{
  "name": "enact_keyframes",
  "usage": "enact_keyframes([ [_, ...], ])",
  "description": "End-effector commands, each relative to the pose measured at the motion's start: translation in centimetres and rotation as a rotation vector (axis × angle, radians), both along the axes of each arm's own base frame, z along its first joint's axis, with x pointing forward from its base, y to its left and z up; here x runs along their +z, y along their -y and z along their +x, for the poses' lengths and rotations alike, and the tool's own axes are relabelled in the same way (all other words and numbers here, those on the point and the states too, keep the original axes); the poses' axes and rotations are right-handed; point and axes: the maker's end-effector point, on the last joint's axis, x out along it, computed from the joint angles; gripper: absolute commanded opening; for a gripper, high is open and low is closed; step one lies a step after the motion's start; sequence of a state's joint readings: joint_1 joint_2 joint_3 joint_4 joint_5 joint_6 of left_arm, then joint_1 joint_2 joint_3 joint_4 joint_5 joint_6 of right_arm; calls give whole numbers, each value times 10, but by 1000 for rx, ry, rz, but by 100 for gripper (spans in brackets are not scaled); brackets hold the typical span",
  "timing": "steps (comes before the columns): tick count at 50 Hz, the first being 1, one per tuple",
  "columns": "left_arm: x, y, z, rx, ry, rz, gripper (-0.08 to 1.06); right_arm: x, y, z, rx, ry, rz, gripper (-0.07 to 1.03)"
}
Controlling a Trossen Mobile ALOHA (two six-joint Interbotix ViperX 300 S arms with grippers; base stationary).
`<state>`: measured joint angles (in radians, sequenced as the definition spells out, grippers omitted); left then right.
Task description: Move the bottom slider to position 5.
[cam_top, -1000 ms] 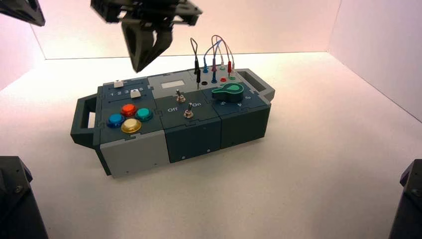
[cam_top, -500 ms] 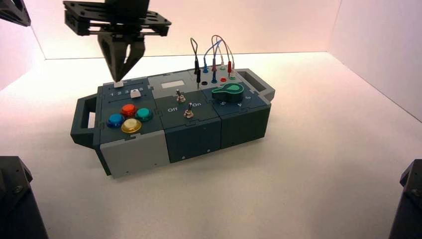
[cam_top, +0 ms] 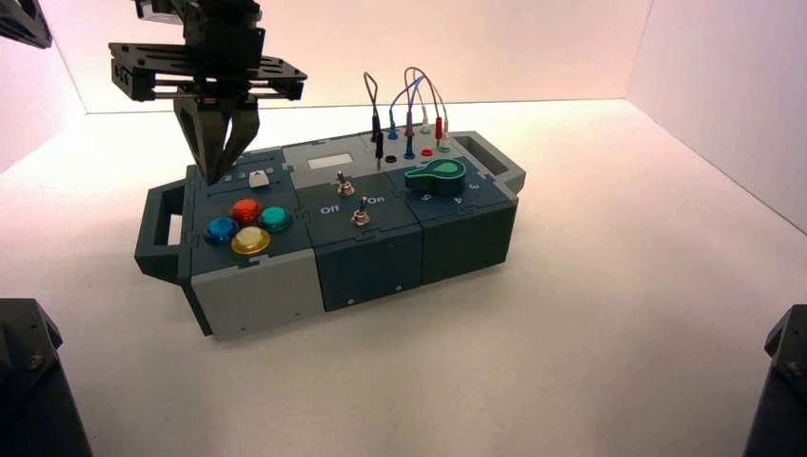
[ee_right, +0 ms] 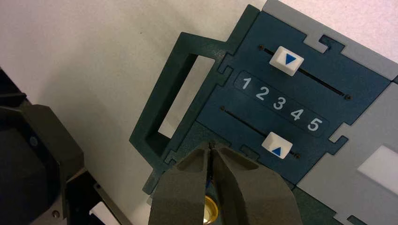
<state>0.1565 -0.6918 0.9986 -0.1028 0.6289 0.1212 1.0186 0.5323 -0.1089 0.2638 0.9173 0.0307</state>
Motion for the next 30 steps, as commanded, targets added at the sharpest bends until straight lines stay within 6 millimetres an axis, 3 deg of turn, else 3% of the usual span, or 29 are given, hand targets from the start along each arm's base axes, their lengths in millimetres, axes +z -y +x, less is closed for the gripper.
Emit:
enact_keyframes([
  [1,7,-2,3,7,31,6,-3,18,-6,12,-18,22,44,-2],
  [30,8,-2,4,9,33,4,-3,4,17,48,-95,17,21,-2],
])
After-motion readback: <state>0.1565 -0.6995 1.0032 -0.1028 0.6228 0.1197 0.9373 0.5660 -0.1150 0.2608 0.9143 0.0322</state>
